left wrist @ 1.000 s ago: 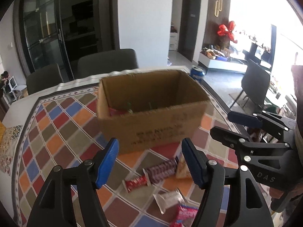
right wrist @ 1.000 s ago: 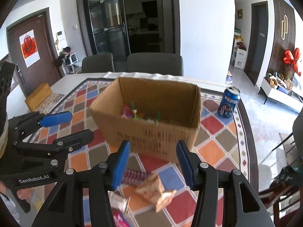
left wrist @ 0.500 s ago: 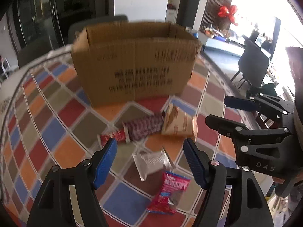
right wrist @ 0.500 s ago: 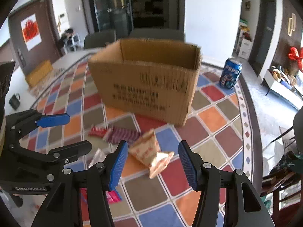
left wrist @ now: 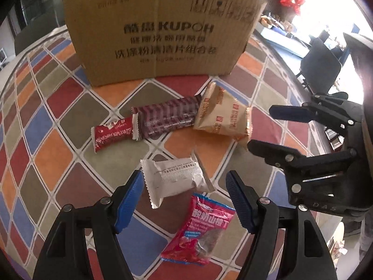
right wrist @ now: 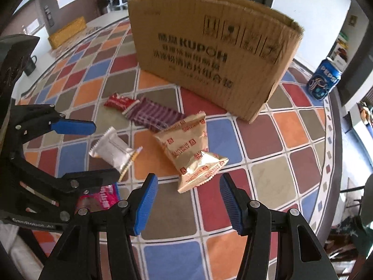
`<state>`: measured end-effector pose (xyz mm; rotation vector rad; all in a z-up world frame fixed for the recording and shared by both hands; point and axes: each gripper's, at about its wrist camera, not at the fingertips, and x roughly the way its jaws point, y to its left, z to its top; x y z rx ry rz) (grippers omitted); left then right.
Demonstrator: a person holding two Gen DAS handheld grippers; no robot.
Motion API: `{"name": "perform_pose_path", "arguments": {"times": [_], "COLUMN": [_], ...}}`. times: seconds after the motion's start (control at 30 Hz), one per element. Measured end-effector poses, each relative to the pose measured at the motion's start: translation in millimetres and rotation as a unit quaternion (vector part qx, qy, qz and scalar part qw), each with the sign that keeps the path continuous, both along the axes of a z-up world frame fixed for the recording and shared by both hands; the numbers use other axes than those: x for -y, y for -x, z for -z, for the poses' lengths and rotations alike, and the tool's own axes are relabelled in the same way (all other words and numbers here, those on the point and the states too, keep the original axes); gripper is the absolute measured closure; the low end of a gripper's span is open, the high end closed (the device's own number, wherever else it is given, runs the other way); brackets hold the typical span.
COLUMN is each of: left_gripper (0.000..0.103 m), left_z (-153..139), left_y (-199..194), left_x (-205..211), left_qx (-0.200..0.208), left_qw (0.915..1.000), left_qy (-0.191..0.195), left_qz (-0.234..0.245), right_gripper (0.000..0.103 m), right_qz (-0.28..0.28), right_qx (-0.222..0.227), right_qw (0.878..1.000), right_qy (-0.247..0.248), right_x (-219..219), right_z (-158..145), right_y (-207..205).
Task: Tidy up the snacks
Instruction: 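Move both tools back from the box toward the remaining snacks, then grasp the white biscuit packet with the left tool while the right tool grasps the Fortune Biscuits packet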
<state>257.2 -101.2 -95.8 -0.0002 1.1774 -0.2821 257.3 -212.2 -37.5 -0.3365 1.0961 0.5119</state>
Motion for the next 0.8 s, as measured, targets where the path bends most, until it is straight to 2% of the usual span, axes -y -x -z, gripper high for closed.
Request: {"name": "perform_pose_path", "arguments": {"times": [0.37,0.43,0.5,0.57,0.63,0.8], "left_gripper": [0.030,0.030,0.033,0.047,0.053,0.056], "left_z": [24.1,26.4,24.2,22.1,18.6,13.8], "left_y": [-12.5,-14.7,-14.2,-14.3,-14.9,-11.6], "left_x": [-3.7,-7.9,-10.7,-14.2,-17.8,-27.9], "left_qx": [-0.026,-0.033,-0.031,-0.033,-0.032,-0.024], "left_qw": [0.9990,0.9987,0.9988,0.9988,0.9988,0.9989], "left_qy": [-0.014,-0.007,0.000,0.007,0.014,0.019], "left_qz": [-0.033,-0.038,-0.037,-0.036,-0.034,-0.036], "right_gripper": [0.047,0.047,0.047,0.047,0.047,0.047], "right_qz": [-0.017,-0.018,-0.021,-0.023,-0.024,-0.018], "right_qx": [-0.004,-0.008,-0.010,-0.014,-0.013,-0.015], "right_qw": [1.000,1.000,1.000,0.999,0.999,1.000], "right_qy": [0.013,0.015,0.017,0.018,0.018,0.015], "right_x": [-4.1,-7.3,-10.3,-13.8,-17.1,-23.2], "right_z": [11.9,15.0,17.5,20.4,21.8,23.0], "right_y": [-18.8,-21.9,-24.4,-26.5,-28.8,-34.2]}}
